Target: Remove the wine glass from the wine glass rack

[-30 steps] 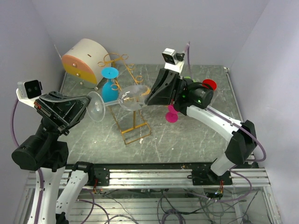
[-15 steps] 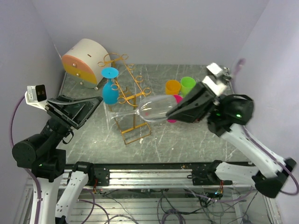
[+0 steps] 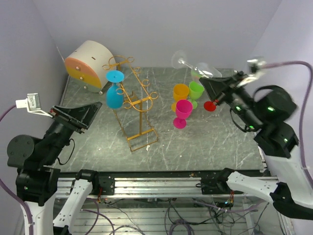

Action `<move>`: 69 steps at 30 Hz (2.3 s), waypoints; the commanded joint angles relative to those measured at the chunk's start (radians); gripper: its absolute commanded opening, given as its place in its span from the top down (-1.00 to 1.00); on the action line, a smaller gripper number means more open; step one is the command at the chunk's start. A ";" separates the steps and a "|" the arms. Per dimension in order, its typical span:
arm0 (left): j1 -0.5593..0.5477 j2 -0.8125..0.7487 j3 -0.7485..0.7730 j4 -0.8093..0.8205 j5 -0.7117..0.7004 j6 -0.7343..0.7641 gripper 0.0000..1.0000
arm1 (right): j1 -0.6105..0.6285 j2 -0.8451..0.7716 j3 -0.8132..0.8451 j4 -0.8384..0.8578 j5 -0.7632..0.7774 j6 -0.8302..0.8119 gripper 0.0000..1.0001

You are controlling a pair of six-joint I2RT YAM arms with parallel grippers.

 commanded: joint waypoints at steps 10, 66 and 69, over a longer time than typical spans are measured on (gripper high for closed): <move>0.001 0.078 0.048 -0.372 -0.227 0.338 0.13 | -0.001 0.057 0.111 -0.643 0.822 0.074 1.00; 0.000 0.030 -0.165 -0.331 -0.181 0.307 0.17 | -0.480 0.533 -0.155 -0.416 0.040 0.034 1.00; 0.001 0.035 -0.166 -0.329 -0.175 0.304 0.17 | -0.479 0.552 -0.161 -0.399 0.029 0.033 1.00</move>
